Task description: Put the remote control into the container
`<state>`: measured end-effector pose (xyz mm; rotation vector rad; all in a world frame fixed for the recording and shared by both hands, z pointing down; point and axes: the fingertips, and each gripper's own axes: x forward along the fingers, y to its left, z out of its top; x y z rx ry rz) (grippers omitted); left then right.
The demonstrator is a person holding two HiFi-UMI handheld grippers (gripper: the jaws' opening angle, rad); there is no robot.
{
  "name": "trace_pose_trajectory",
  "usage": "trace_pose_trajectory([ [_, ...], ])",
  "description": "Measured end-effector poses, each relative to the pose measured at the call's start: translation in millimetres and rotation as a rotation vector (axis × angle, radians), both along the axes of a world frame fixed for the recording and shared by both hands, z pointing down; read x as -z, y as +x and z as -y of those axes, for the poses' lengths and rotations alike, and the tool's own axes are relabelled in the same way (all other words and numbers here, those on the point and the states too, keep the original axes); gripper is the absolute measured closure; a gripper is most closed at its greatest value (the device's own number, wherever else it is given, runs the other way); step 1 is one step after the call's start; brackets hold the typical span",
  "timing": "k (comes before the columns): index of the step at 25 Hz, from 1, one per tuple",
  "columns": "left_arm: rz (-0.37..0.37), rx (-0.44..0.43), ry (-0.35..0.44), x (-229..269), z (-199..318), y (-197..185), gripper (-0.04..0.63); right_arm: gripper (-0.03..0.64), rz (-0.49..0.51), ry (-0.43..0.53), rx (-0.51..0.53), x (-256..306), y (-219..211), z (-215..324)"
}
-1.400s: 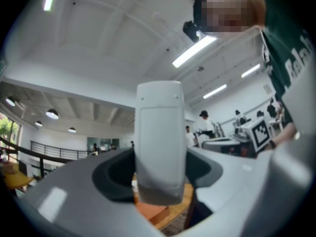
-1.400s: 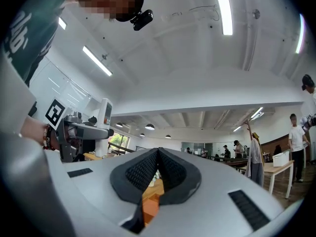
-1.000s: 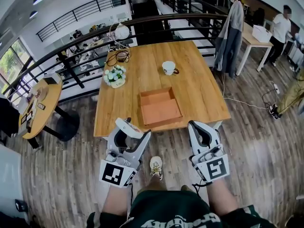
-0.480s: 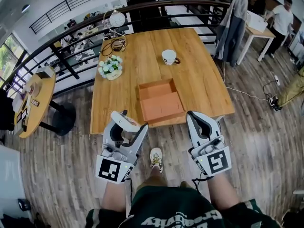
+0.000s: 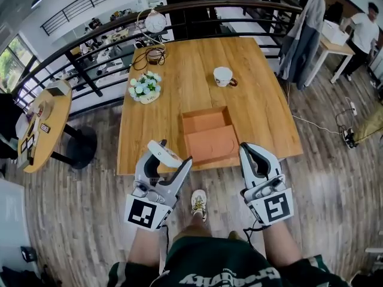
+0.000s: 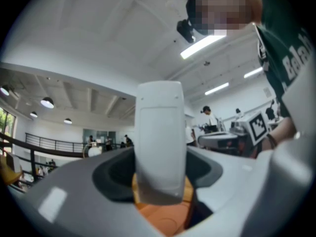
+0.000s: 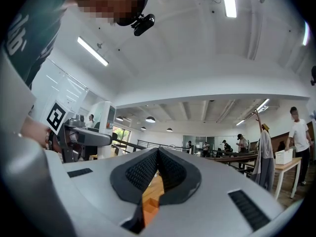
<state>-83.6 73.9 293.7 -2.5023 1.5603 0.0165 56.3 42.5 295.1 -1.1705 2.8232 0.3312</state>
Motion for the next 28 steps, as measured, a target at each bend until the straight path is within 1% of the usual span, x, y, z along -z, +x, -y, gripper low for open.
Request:
trace_pose_trajectory([
  [7, 0.005, -0.012, -0.01, -1, 31, -20, 0.311, 0.6, -0.012, -0.006, -0.01, 3, -22, 29],
  [11, -0.005, -0.01, -0.023, -2, 53, -34, 0.311, 0.6, -0.009, -0.003, -0.023, 4, -29, 45],
  [16, -0.001, -0.018, -0.037, -7, 77, -47, 0.311, 0.598, -0.02, -0.015, -0.044, 3, -39, 66],
  [21, -0.022, -0.047, -0.053, -13, 104, -51, 0.311, 0.598, -0.029, -0.021, -0.067, 0, -51, 87],
  [28, -0.015, -0.111, -0.078, -22, 135, -51, 0.313, 0.6, -0.039, -0.038, -0.105, -6, -61, 114],
])
